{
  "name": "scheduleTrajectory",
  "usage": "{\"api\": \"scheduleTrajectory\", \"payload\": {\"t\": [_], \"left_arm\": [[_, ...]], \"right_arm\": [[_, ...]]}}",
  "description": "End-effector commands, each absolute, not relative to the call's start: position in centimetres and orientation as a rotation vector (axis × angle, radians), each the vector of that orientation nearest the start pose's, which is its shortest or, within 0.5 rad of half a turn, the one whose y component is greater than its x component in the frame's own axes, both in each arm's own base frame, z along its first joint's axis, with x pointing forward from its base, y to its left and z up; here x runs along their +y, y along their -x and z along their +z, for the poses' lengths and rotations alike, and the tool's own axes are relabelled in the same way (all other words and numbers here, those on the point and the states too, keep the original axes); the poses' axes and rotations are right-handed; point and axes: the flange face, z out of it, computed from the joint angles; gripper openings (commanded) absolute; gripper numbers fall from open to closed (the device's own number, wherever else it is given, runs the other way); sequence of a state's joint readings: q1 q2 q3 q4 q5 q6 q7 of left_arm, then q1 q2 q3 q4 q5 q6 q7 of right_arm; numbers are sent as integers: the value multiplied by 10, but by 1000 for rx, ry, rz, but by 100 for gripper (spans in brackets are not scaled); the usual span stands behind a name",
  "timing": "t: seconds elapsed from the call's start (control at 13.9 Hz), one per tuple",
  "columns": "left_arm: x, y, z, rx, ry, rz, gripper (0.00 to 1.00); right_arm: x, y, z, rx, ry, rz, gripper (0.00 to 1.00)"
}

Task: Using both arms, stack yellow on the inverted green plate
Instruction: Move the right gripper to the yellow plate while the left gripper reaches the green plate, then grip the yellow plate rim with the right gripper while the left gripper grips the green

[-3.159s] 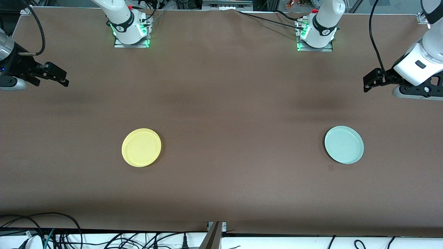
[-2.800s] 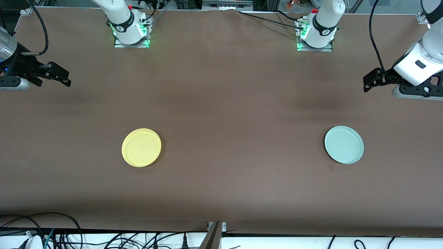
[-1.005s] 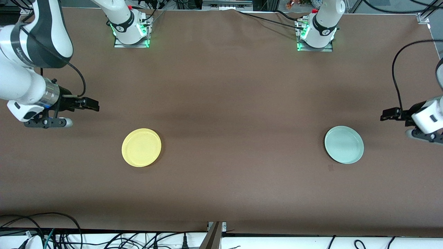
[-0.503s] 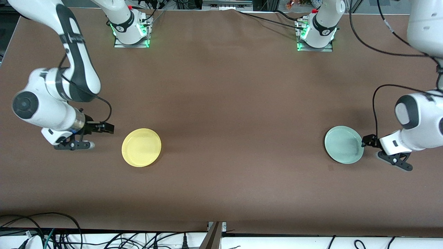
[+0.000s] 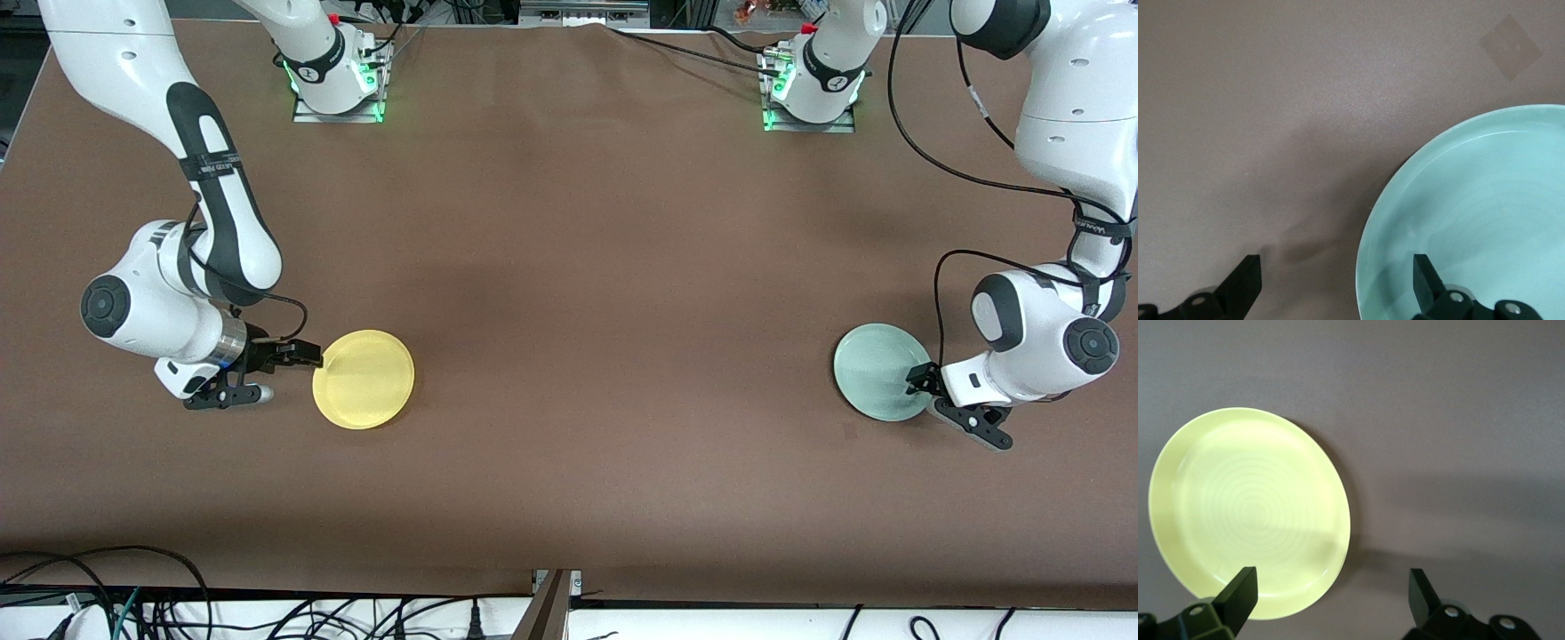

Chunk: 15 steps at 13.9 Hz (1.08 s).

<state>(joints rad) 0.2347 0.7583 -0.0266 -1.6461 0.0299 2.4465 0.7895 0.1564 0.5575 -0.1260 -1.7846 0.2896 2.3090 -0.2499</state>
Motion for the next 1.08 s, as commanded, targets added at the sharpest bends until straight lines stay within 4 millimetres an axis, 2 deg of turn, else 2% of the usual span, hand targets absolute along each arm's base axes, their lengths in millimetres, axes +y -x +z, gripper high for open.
{"api": "scheduleTrajectory", "payload": {"t": [0.0, 0.07, 0.14, 0.36, 0.43, 0.57, 0.72, 0.79, 0.86, 1.01], "left_arm": [[147, -678, 182, 1055, 2931, -69, 28], [145, -678, 181, 1090, 2921, -63, 6], [146, -677, 180, 1090, 2924, -58, 0], [146, -677, 179, 1093, 2926, -51, 0], [146, -677, 181, 1090, 2925, -55, 0], [143, -680, 192, 1095, 2917, -72, 0], [134, -687, 225, 1111, 2893, -110, 0], [119, -691, 247, 1143, 2879, -127, 0], [99, -694, 262, 1190, 2860, -107, 0], [60, -704, 297, 1316, 2699, -85, 0]], "right_arm": [[39, -661, 227, -244, 3024, -22, 100], [44, -661, 222, -270, 3044, -24, 100], [48, -659, 214, -295, 3054, -10, 100], [48, -657, 201, -342, 3080, 24, 98], [47, -657, 201, -315, 3084, 24, 80], [46, -657, 200, -245, 3093, 28, 63], [46, -657, 198, -219, 3095, 34, 40], [48, -656, 195, -195, 3098, 39, 31], [51, -655, 190, -197, 3099, 49, 31], [51, -655, 189, -192, 3099, 51, 30]]}}
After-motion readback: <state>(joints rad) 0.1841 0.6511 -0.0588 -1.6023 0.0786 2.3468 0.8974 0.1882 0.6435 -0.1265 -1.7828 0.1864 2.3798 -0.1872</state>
